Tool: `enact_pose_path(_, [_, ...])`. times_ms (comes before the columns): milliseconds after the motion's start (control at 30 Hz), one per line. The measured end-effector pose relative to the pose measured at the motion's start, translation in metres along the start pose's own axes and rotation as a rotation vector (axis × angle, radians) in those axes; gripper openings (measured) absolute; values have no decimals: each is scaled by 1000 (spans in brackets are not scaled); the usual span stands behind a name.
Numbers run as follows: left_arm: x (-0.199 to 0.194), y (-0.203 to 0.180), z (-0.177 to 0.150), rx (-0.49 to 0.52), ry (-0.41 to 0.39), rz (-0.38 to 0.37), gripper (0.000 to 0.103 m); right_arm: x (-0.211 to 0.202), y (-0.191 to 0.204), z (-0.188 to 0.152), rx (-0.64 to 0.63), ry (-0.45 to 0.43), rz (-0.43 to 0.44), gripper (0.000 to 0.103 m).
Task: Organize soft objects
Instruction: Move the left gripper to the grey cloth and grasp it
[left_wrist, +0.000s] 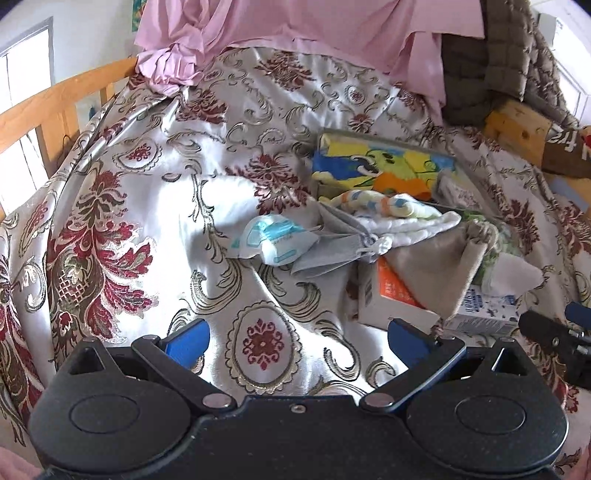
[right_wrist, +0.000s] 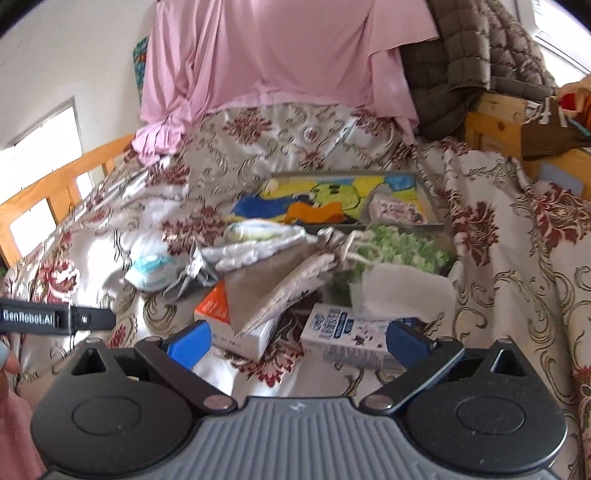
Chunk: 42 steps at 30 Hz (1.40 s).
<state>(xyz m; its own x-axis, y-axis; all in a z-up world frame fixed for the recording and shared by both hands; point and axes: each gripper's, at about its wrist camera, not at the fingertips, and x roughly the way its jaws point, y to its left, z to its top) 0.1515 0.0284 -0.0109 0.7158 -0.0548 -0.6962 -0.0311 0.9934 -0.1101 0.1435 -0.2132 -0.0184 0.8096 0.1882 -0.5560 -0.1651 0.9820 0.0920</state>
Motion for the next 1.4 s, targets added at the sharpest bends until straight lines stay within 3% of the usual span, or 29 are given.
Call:
enact_pose_path(167, [7,-2,5,26,-20,16,102,20,9,2,-56,26,13,103])
enact_pose_path(300, [16,-14,11,139,-54,38,102,38,7,7,-75,47,16,103])
enact_pose_path(500, [38,-30,19,296,-65,12,102,55,-6,18,-6,49,99,103])
enact_pose_path(700, [59,-38,20,446,-96,-8,102,72,-10,20,15,87,122,103])
enact_pose_path(867, [68,-47,14,609,-200,18,102,81,-9,22,12,89,134,103])
enact_pose_path(1267, [91,-62,4,876,-254,-3,86,100,-16,26,97,114,215,101])
enact_pose_path(1400, [104,-65,0,956,-252,-7,71,109,-20,26,144,126,204,101])
